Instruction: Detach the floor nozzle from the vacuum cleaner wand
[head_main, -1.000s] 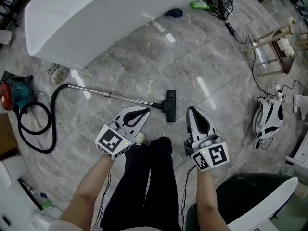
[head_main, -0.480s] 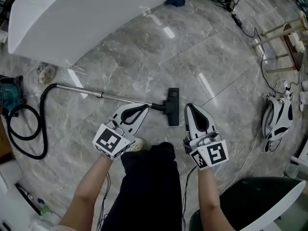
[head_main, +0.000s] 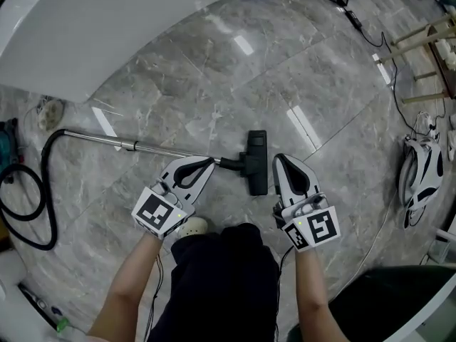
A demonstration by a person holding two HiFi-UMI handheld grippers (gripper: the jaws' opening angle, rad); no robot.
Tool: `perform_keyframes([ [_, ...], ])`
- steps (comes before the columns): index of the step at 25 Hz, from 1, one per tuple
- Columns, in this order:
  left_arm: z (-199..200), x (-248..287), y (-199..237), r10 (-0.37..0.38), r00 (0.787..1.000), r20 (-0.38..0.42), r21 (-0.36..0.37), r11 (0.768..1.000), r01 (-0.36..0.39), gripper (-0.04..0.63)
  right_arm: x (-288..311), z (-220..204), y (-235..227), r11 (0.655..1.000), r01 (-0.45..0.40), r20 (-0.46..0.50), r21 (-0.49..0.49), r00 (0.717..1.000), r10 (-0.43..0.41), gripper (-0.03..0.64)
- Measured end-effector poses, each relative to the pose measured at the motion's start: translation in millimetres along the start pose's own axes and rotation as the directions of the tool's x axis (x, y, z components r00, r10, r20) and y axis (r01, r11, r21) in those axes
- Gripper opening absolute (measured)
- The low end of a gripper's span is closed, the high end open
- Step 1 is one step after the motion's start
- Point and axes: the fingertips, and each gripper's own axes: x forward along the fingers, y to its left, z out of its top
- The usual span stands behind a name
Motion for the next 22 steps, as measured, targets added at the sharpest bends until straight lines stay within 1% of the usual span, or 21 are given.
perform_keyframes([
  [5,-31.7,20.8,17.2,-0.025,0.999,0.044,0.004,1.000,0.025,0.011,16.2,-44.7,-12.8,1.000,-0.022,0.010,-0.021,1.000,0.023,0.017],
  [9,-53.3,31.9,30.1,-0.066,0.995,0.079,0.001,0.998,0.066,0.011,33.9,-82.0,-19.4,0.994,-0.086,-0.004,-0.071,0.996,0.086,0.017],
  [11,-63.8,36.2,35.1,-0.081,0.993,0.091,0.012,0.997,0.081,0.011,39.5,-97.8,-20.5,0.989,-0.119,-0.008,-0.085,0.993,0.119,0.017],
  [14,-78.8,41.1,39.9,-0.088,0.991,0.096,0.020,0.996,0.086,0.011,43.4,-114.6,-20.5,0.983,-0.156,-0.017,-0.102,0.988,0.155,0.017],
  [17,-91.1,44.0,40.5,-0.115,0.989,0.090,0.029,0.993,0.113,0.011,44.7,-125.3,-18.6,0.977,-0.184,-0.027,-0.104,0.983,0.182,0.017],
  [19,-96.1,44.2,40.5,-0.134,0.987,0.091,0.037,0.991,0.131,0.011,45.9,-132.8,-16.5,0.973,-0.205,-0.045,-0.108,0.979,0.201,0.017],
  [22,-102.7,40.9,40.8,-0.157,0.983,0.093,0.052,0.987,0.152,0.011,47.8,-146.4,-12.7,0.965,-0.219,-0.085,-0.143,0.974,0.209,0.017],
])
